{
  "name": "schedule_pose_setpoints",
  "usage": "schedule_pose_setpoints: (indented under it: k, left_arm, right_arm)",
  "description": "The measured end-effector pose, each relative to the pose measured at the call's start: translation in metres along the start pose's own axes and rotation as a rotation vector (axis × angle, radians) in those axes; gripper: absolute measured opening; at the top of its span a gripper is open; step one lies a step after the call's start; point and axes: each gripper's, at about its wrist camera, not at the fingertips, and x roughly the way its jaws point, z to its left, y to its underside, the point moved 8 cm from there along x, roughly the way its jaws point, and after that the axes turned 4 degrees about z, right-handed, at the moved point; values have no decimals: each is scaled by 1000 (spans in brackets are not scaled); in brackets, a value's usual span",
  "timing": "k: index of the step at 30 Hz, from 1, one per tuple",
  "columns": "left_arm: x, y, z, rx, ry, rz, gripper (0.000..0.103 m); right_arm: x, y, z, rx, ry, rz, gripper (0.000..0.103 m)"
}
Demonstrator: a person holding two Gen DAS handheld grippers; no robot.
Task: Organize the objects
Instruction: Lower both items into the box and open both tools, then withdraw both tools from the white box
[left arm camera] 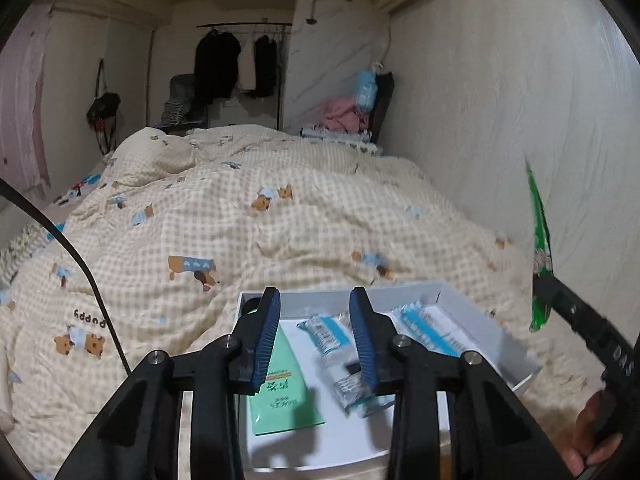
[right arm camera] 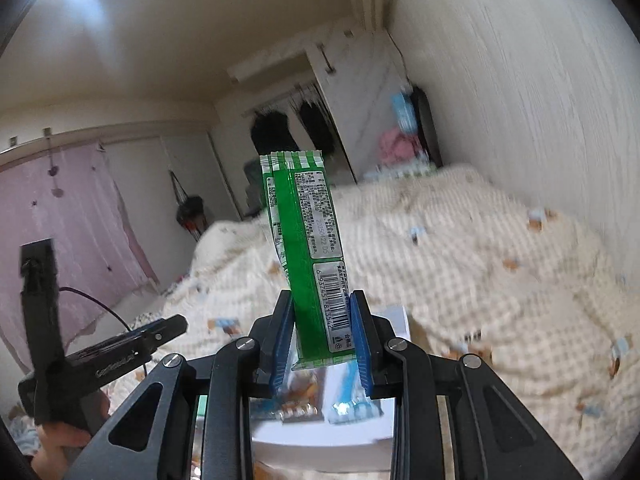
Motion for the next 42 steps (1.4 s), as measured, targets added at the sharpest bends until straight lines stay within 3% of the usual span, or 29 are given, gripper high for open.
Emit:
schedule_pose_setpoints:
  k: [5,9,14,21,24,26,28,29,30,37,42]
  left_arm:
    - [4,9,-6,-9,27,44,39]
    - [4,18,-16,12,80,87,39]
    - [3,27,-26,65,69,103,40]
    - [9,32,-14,5,82,130,55]
    - [9,33,-11,-9,83,131,74]
    - [7,31,-12,-9,84,123,79]
    - [6,31,-12,-5,79,117,81]
    - [6,31,-13,-2,72,116,82]
    - [6,31,-13,2,63,116,84]
    - [-1,26,-14,15,56,80,86]
    - [-36,-1,-11,9,63,-57,86]
  right_arm:
    - [8,11,-11,31,2,59,30]
    - [24,22,-7,-10,19,157,30]
    - [34,36,-11,-36,73,223,30]
    - [37,44,-13,-43,99,254,30]
    - [36,43,-12,-49,106,253,31]
    - [36,43,-13,-43,99,250,32]
    - [34,42,-14,-40,95,240,46]
    - [32,41,-13,-40,84,231,60]
    - [31,40,-13,-41,85,222,67]
    - [19,30,-17,5,61,161,67]
    - [-9,-2,-12,19,29,58,68]
